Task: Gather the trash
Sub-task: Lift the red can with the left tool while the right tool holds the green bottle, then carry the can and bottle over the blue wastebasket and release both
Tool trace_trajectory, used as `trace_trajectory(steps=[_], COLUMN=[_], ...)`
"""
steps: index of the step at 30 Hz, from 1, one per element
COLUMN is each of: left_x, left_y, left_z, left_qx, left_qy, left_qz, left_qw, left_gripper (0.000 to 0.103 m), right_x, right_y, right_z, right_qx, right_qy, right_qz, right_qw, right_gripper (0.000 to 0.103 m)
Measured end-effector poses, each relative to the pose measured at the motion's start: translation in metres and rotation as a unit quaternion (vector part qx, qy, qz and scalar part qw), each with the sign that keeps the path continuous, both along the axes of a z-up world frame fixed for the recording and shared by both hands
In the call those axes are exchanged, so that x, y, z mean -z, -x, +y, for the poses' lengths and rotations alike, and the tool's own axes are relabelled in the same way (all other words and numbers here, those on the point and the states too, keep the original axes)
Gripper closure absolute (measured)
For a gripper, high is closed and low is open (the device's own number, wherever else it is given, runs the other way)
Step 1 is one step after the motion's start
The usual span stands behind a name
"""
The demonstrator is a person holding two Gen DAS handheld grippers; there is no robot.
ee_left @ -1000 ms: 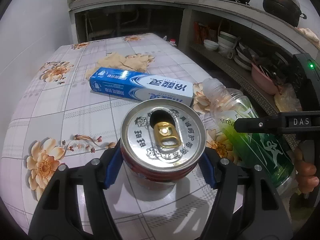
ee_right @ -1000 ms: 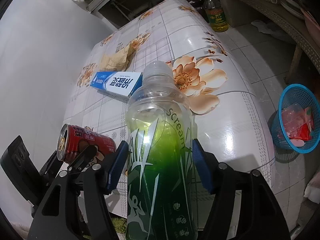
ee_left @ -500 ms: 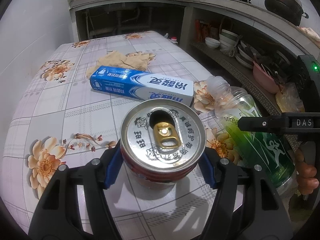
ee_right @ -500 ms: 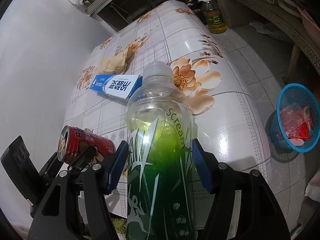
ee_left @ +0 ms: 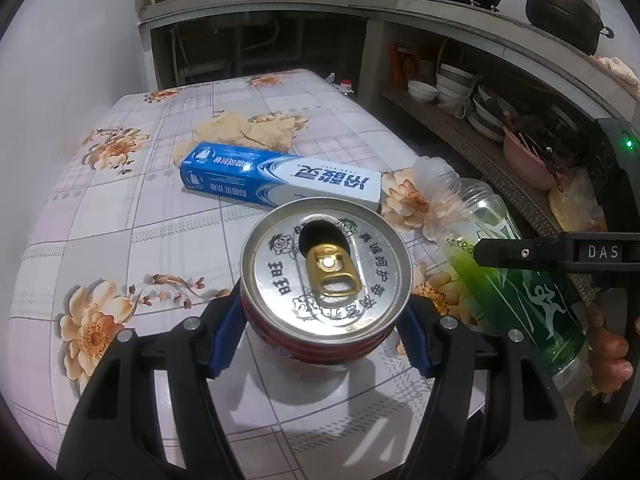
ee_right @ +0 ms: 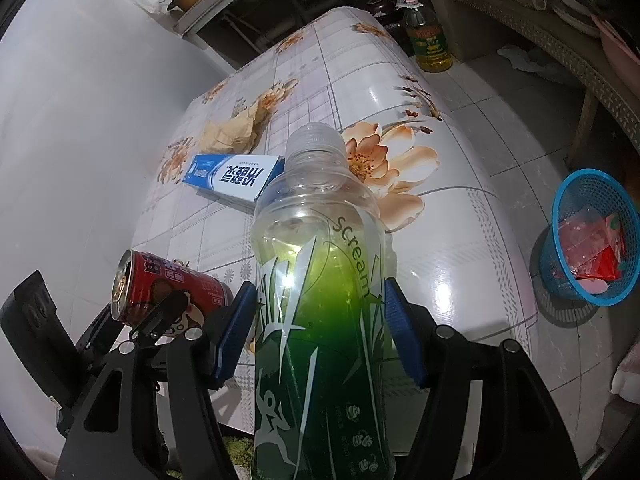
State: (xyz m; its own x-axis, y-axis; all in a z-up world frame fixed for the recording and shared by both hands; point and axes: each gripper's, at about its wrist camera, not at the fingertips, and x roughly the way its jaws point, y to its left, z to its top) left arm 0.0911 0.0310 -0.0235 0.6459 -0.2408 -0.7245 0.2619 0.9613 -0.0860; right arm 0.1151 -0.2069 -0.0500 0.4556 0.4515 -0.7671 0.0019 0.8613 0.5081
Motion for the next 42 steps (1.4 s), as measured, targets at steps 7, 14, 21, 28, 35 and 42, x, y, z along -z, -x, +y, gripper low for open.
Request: trace_trajectory(steps=[7, 14, 21, 28, 35, 42], left_x=[-0.01, -0.027, -0.059, -0.066, -0.012, 0.077], left_y=[0.0, -0.007, -0.024, -0.057, -0.094, -0.13], left_z=[-0.006, -0.034, -0.099, -0.193, -0.308, -0.408], left_qx=[0.012, 0.043, 0.12, 0.212, 0.27, 0.264], left_qy=[0.008, 0.011, 0.044, 0.066, 0.041, -0.03], left_qz=[-0.012, -0.022, -0.037, 0.021, 0.155, 0.266], left_qw=[0.9998, 0.9988, 0.9911, 0.9749, 0.9495, 0.9268], left_gripper=[0.04, 0.04, 0.04, 0.04, 0.04, 0.04], right_x=[-0.008, -0.02, -0.035, -0.002, 0.072, 0.153], right_y=[0.006, 0.021, 0.065, 0.128, 0.139, 0.095], right_z=[-0.007, -0.039, -0.138, -0.239, -0.281, -0.313], right_qx=[0.014, 0.055, 0.188, 0.334, 0.375, 0.399], right_qy=[-0.004, -0.027, -0.007, 0.002, -0.063, -0.112], right_qz=[-0.016, -0.048, -0.073, -0.027, 0.037, 0.096], right_qw=[1.0, 0.997, 0.979, 0.942, 0.924, 0.905], right_gripper=[0.04, 0.04, 0.04, 0.04, 0.04, 0.04])
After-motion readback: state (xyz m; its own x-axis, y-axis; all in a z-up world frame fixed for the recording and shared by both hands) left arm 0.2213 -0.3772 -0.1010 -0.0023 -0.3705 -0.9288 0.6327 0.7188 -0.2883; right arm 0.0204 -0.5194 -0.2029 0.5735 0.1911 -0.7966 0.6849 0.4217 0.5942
